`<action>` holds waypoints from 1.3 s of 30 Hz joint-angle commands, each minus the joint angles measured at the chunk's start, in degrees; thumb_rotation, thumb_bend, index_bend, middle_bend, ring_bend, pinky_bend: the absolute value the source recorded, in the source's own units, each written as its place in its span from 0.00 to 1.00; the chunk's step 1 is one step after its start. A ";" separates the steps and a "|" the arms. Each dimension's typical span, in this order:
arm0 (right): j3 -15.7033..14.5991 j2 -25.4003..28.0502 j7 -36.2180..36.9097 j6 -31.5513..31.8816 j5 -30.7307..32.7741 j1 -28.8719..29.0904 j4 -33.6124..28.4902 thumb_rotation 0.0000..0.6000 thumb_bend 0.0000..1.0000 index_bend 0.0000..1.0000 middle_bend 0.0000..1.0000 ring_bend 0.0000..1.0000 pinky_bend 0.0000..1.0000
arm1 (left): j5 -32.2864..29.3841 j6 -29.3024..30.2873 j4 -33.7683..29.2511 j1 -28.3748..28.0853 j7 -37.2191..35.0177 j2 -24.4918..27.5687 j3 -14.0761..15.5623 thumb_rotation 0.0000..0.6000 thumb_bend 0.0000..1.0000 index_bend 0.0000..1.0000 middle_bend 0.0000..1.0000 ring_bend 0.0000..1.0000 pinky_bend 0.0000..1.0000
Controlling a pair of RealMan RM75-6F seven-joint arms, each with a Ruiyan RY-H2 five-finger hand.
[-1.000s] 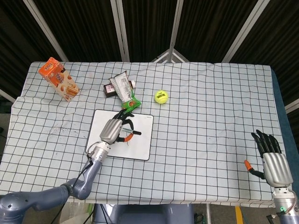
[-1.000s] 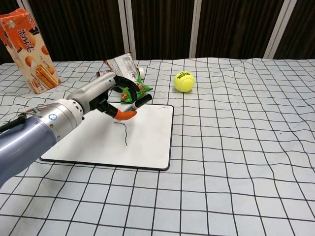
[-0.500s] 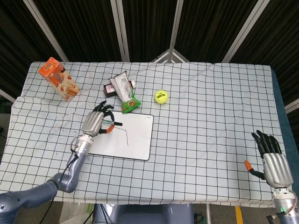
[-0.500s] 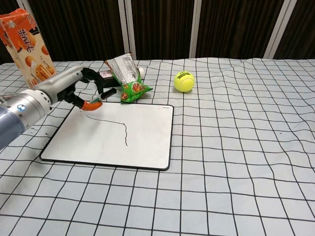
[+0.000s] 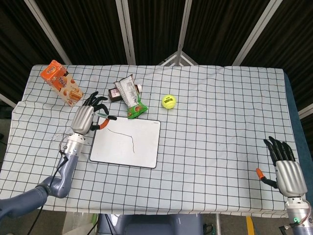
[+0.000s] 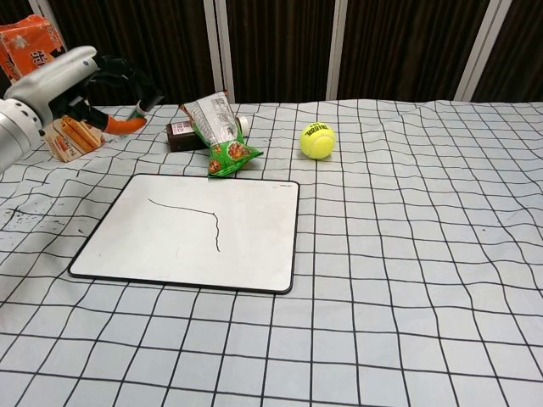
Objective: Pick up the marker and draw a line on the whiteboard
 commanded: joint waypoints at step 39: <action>-0.10 -0.06 -0.34 -0.03 -0.17 -0.02 -0.59 1.00 0.33 0.00 0.00 0.00 0.00 | -24.10 -3.35 -25.22 6.45 53.90 15.67 7.72 1.00 0.25 0.16 0.00 0.00 0.00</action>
